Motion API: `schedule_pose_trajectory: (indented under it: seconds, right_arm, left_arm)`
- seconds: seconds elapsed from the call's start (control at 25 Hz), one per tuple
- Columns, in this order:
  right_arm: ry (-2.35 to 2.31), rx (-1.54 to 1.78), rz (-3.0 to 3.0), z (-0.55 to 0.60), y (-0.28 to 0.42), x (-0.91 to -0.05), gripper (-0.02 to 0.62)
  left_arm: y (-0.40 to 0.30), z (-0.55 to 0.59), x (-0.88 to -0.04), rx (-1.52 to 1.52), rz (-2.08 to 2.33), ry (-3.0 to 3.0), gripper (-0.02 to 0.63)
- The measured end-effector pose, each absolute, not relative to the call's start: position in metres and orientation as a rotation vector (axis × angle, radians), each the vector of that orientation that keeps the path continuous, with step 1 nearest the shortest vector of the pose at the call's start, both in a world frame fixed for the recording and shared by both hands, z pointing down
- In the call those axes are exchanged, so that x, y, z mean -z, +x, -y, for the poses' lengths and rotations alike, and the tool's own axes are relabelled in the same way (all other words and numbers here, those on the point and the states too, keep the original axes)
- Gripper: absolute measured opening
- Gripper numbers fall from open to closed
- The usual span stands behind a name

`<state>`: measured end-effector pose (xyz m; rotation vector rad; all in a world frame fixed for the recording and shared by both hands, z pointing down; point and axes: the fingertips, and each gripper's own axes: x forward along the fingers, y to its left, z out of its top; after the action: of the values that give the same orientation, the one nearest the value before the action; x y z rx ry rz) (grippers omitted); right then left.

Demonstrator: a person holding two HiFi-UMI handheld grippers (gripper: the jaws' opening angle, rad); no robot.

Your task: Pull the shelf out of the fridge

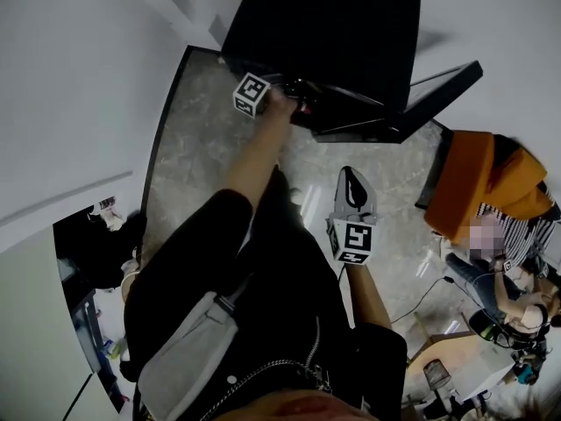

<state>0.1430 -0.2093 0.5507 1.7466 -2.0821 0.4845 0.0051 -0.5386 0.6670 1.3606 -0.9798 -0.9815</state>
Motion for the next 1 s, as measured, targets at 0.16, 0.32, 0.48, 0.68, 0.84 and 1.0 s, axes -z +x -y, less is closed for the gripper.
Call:
schedule_pose_trajectory:
  seconds: [0.16, 0.32, 0.48, 0.68, 0.84, 1.0]
  right_arm:
    - [1.714, -0.530, 2.111, 0.209, 0.137, -0.556, 0.002]
    - [1.692, -0.553, 2.154, 0.217, 0.128, -0.554, 0.002]
    - [1.719, -0.633, 2.175, 0.229, 0.126, -0.556, 0.002]
    - [1.777, -0.890, 2.209, 0.251, 0.127, -0.572, 0.002]
    - [1.867, -1.149, 2.203, 0.264, 0.134, -0.586, 0.003]
    - [1.896, -1.486, 2.342, 0.284, 0.140, -0.599, 0.011]
  left_arm:
    - [0.002, 0.521, -0.671, 0.984, 0.970, 1.354, 0.023]
    - [-0.004, 0.511, -0.670, 0.974, 0.967, 1.355, 0.021]
    - [-0.007, 0.501, -0.670, 0.963, 0.962, 1.352, 0.021]
    - [-0.012, 0.489, -0.668, 0.949, 0.951, 1.355, 0.021]
    - [-0.016, 0.475, -0.668, 0.932, 0.944, 1.355, 0.021]
    - [-0.019, 0.466, -0.669, 0.935, 0.944, 1.342, 0.021]
